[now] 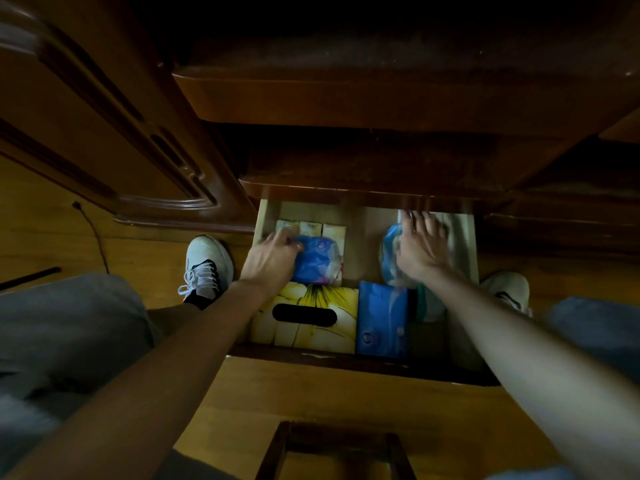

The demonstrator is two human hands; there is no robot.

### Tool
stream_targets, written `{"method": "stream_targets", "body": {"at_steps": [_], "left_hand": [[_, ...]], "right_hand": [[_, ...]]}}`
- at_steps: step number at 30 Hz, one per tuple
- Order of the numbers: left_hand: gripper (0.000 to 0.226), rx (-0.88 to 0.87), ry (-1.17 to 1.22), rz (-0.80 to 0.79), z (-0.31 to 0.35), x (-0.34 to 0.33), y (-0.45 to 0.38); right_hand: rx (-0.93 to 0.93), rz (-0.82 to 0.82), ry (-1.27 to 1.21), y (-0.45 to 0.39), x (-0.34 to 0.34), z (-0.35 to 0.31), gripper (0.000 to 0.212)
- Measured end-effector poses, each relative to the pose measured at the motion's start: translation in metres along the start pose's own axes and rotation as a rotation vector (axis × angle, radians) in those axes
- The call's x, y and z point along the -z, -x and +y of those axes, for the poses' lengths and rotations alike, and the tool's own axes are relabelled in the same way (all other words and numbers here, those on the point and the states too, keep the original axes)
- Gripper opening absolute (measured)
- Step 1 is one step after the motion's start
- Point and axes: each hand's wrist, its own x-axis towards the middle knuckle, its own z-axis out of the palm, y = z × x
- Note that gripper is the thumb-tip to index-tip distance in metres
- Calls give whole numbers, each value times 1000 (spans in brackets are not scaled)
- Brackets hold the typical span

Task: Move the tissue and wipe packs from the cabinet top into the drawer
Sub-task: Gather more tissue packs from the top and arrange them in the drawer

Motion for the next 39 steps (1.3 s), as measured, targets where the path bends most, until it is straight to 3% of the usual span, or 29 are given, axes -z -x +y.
{"method": "stream_targets", "body": {"at_steps": [2,5,10,12,15,18,20,23,25,27,28,29,30,32,34,37,39], "left_hand": [[35,30,108,113,2,-1,13],[27,81,185,192,7,0,24],[25,281,422,236,19,6,33],[31,428,695,157,26,15,35],[68,568,1382,-157,36,33,37],[83,492,1763,-379,31,48,35],[73,447,1916,-353,23,56,34],[63,454,1883,-244,14,63,37],[56,499,1789,-144,12,58,38],[47,496,1770,-53,12,52,39],[44,475,1748,-17,12,49,39],[41,444,1704,5,12,47,39],[39,409,1649,17,12,44,40],[35,349,1550,44,14,38,40],[32,337,1433,105,15,32,40],[45,382,1177,193,8,28,38],[59,441,1283,143,3,28,38]], "right_hand": [[-36,-77,93,-1,1,9,93],[-25,14,178,3,9,12,58],[-12,93,-19,20,48,6,31],[37,199,-300,28,68,-4,28],[265,373,-675,50,91,-26,32],[512,427,-633,76,95,-40,36],[533,271,-625,87,89,-41,52],[515,26,-670,94,83,-43,84],[496,-39,-753,96,79,-47,94],[365,-4,-1042,98,79,-55,85],[226,25,-1230,99,81,-61,71],[76,6,-1375,98,79,-66,58],[-41,-79,-1431,96,78,-70,57],[-149,-353,-1319,94,68,-75,81],[-234,-547,-1311,92,54,-76,75],[-307,-546,-1431,84,37,-76,53],[-367,-470,-1421,73,28,-76,58]]}}
